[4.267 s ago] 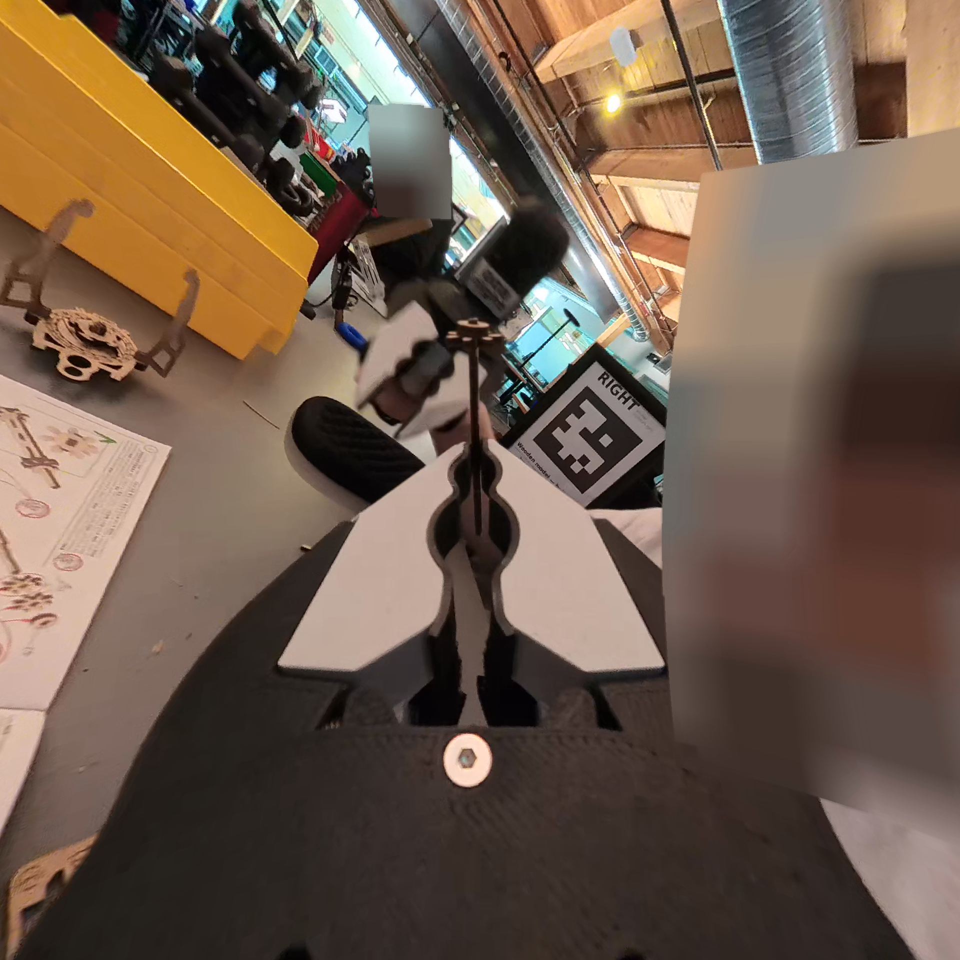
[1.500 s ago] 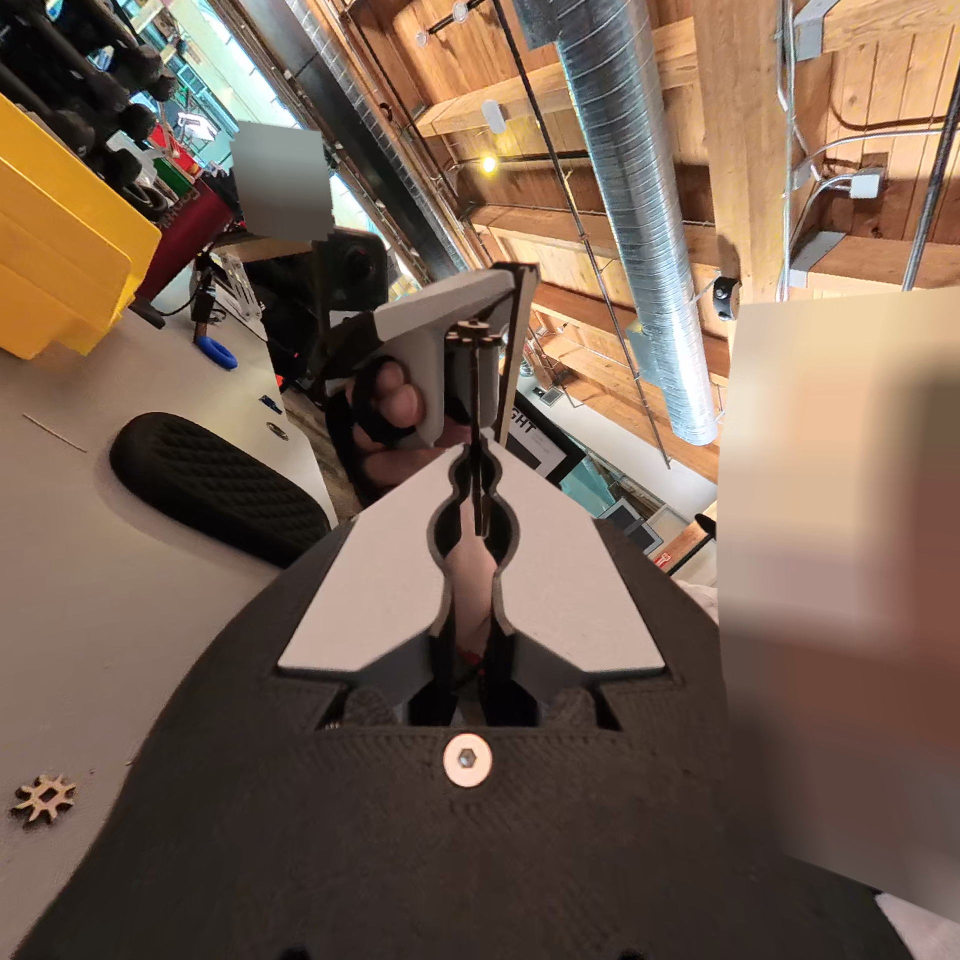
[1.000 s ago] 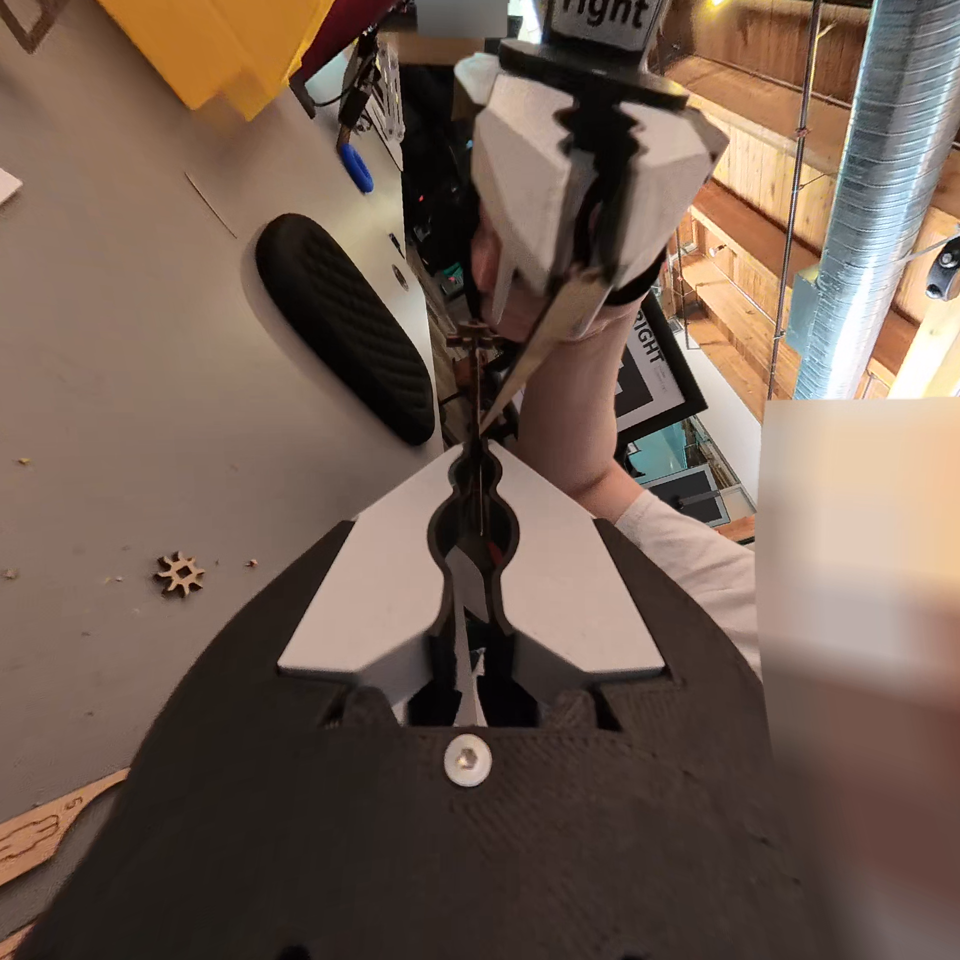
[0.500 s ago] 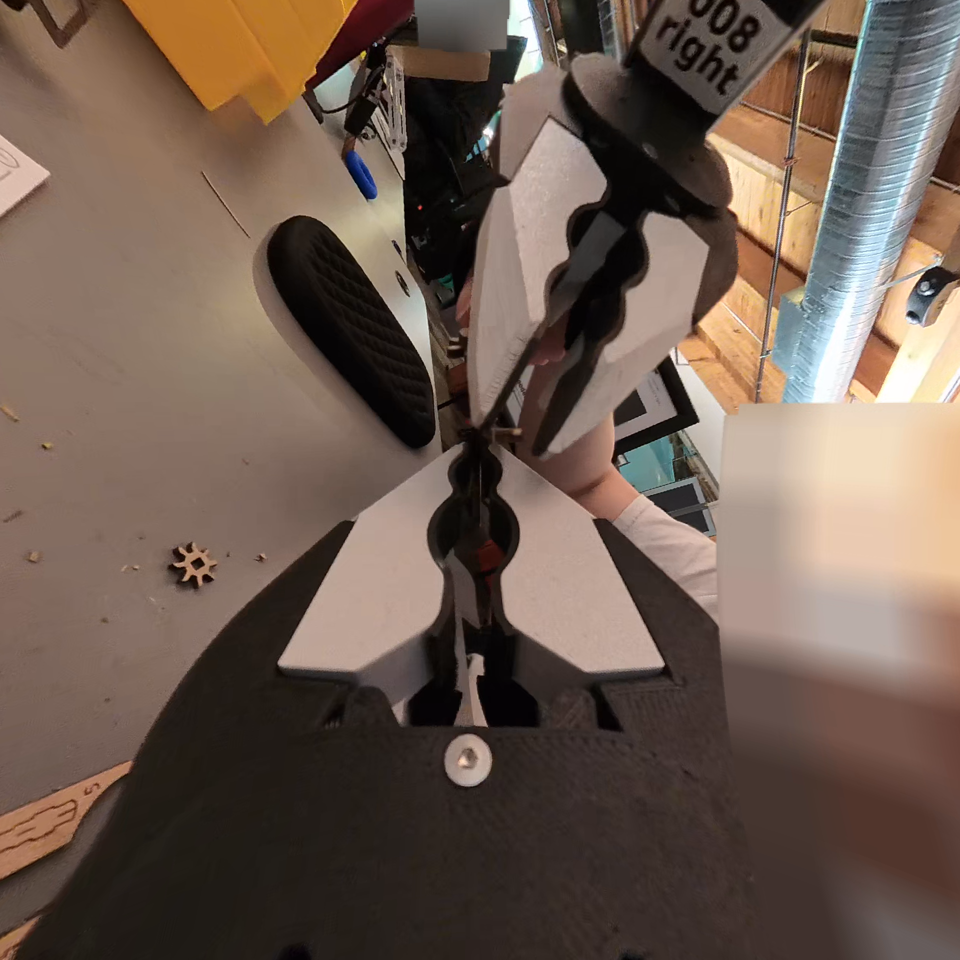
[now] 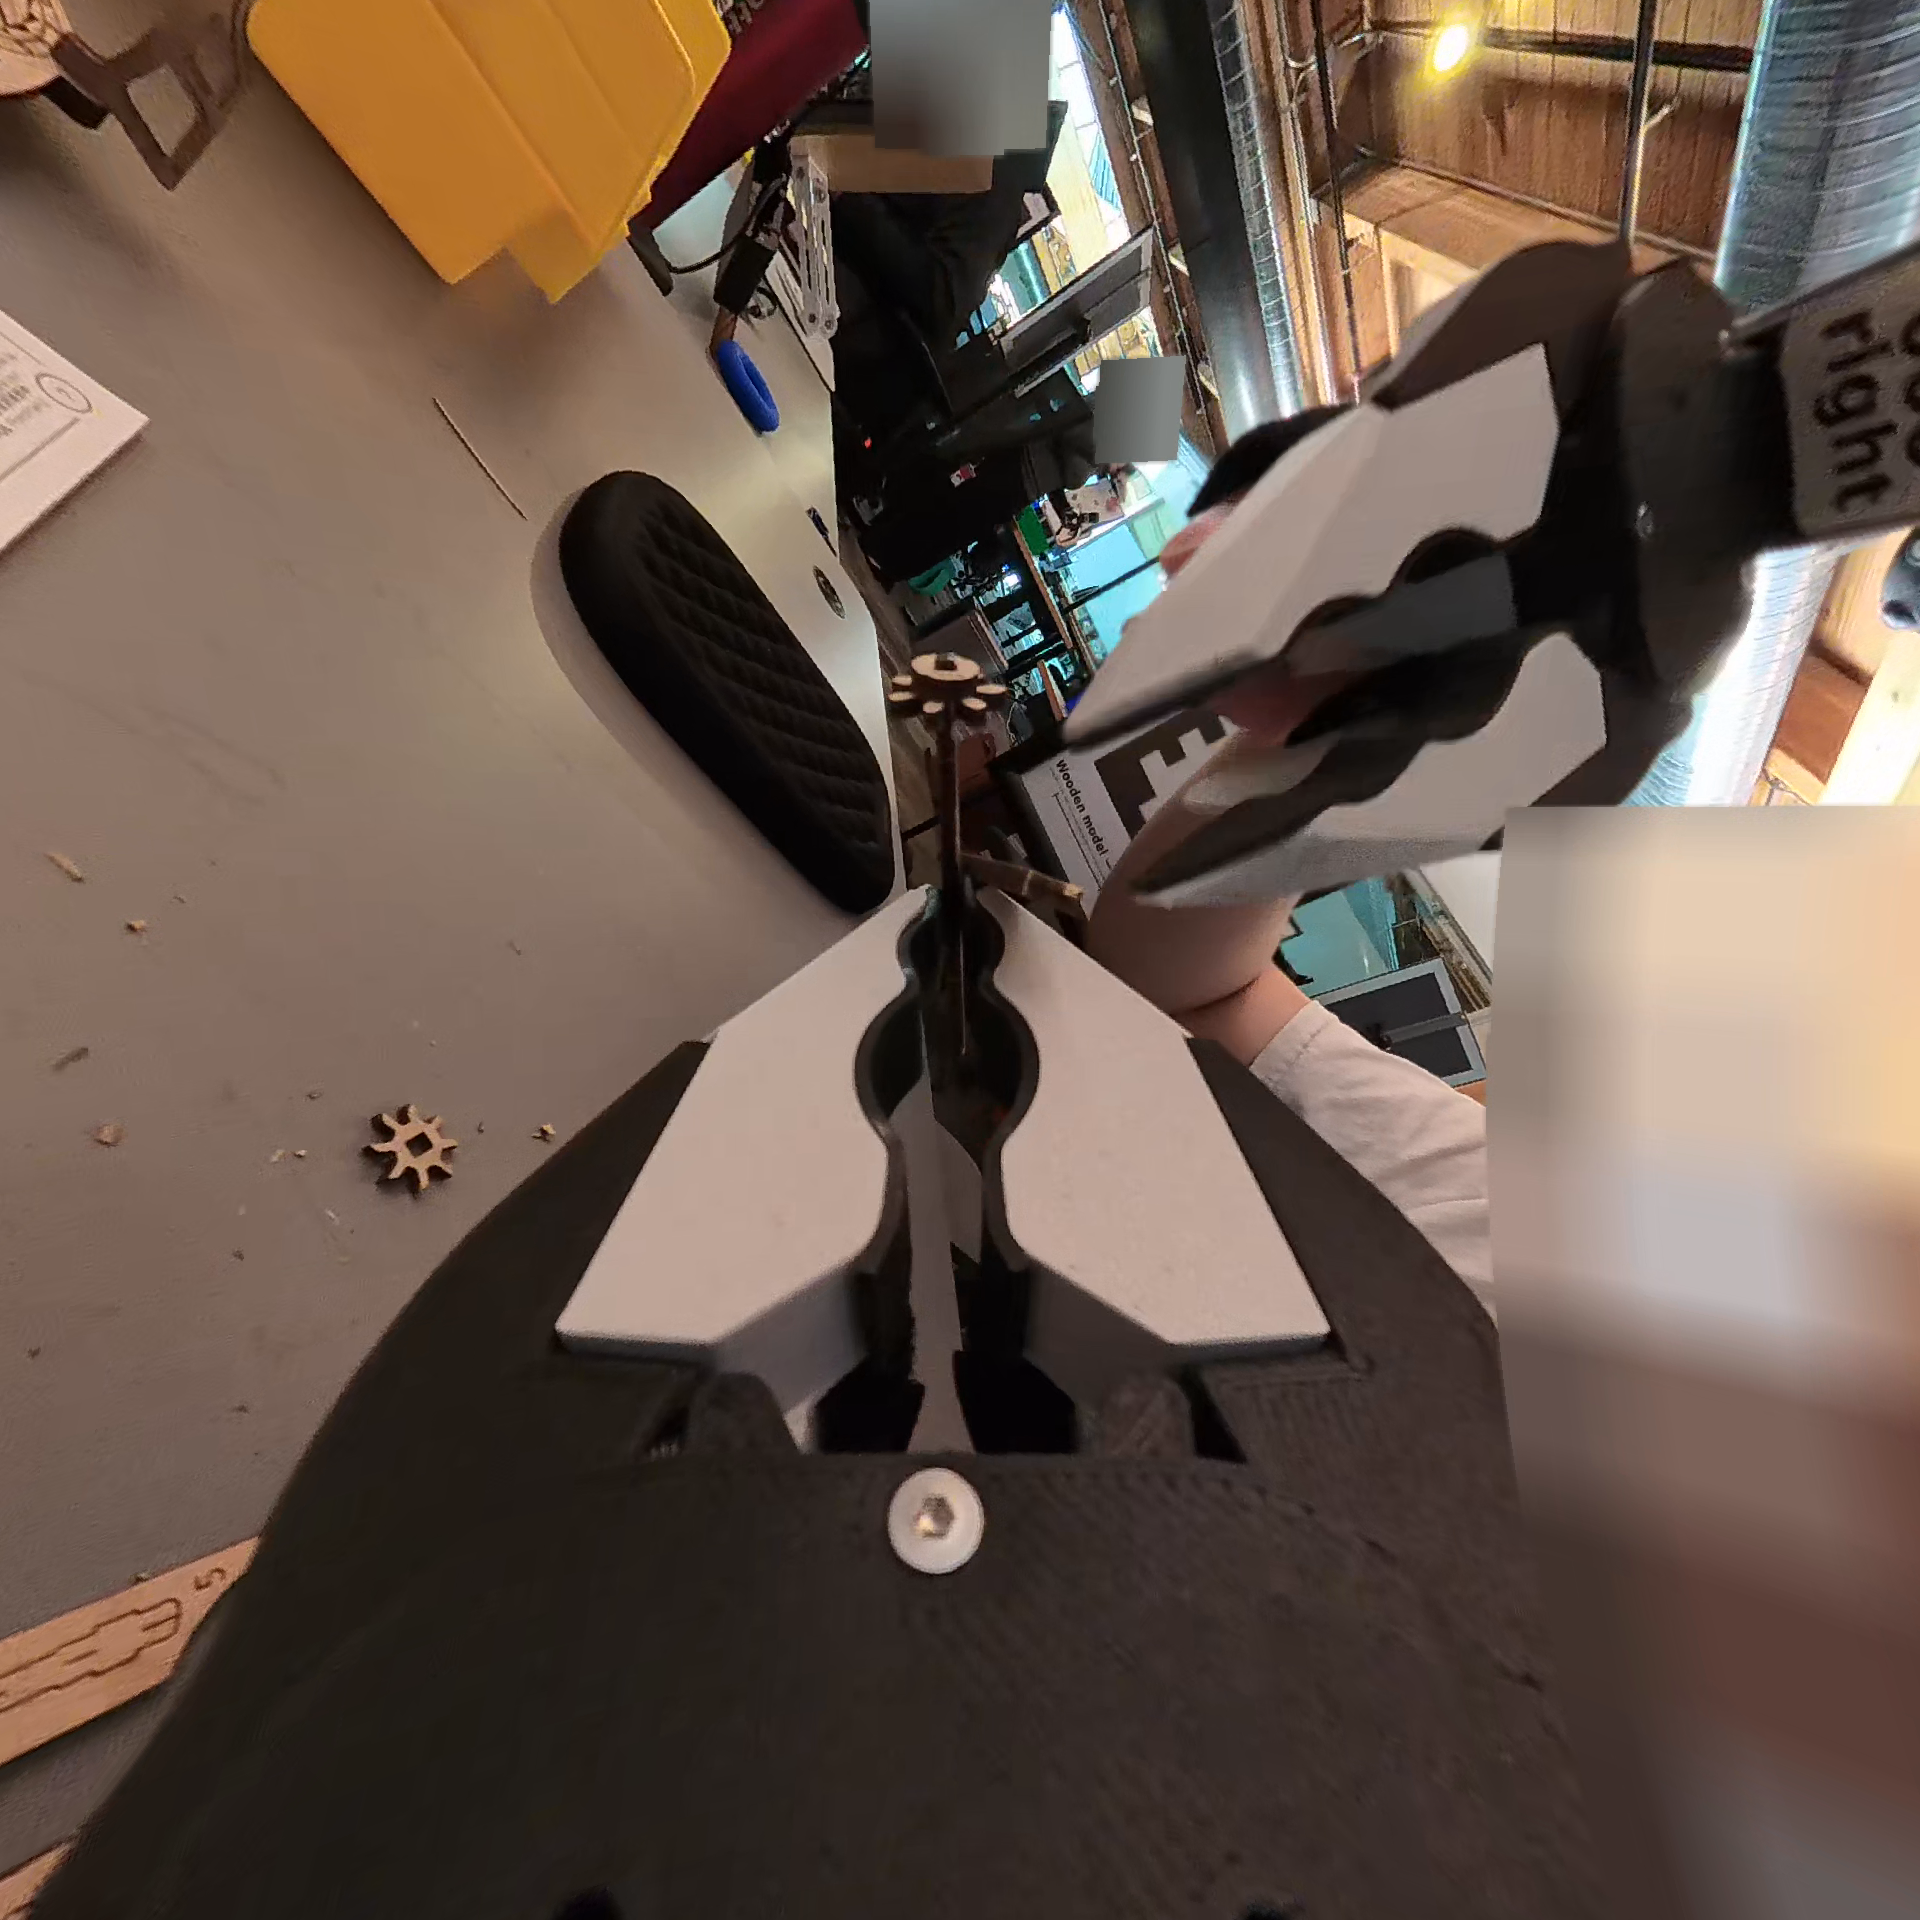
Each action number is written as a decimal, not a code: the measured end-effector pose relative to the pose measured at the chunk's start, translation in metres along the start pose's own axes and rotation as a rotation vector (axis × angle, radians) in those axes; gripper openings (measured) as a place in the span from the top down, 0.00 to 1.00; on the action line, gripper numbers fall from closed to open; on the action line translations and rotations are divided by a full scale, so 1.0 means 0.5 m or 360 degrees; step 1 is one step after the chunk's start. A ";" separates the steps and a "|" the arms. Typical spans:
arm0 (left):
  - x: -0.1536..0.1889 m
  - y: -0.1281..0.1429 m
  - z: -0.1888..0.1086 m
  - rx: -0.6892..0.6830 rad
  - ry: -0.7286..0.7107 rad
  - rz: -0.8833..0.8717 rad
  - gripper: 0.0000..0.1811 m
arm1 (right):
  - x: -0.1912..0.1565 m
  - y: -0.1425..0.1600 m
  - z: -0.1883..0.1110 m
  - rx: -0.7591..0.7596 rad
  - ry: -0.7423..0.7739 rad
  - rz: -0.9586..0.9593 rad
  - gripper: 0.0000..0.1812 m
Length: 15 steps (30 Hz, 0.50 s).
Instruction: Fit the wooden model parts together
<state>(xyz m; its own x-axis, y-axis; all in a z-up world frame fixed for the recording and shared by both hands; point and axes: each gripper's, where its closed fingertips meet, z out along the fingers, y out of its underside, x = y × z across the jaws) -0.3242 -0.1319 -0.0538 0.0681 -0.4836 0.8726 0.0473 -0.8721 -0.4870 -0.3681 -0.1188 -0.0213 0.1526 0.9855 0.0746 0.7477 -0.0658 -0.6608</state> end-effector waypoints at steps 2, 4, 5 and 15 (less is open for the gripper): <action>0.000 0.002 0.001 -0.0013 -0.0017 0.0029 1.00 | -0.008 0.015 0.008 -0.0126 0.0018 -0.0038 0.91; 0.000 0.008 0.005 -0.0041 -0.0044 0.0069 1.00 | -0.006 0.023 0.017 -0.0211 0.0024 -0.0002 0.93; 0.000 0.011 0.006 -0.0054 -0.0054 0.0084 1.00 | -0.007 0.026 0.020 -0.0248 0.0005 0.0024 0.96; -0.001 0.019 0.012 -0.0091 -0.0113 0.0157 1.00 | -0.013 0.028 0.022 -0.0433 0.0010 0.0083 0.92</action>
<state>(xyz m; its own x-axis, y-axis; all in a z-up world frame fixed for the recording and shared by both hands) -0.3179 -0.1393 -0.0590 0.1403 -0.5625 0.8148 -0.0196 -0.8243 -0.5658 -0.3656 -0.1245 -0.0391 0.1987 0.9787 0.0509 0.8848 -0.1568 -0.4389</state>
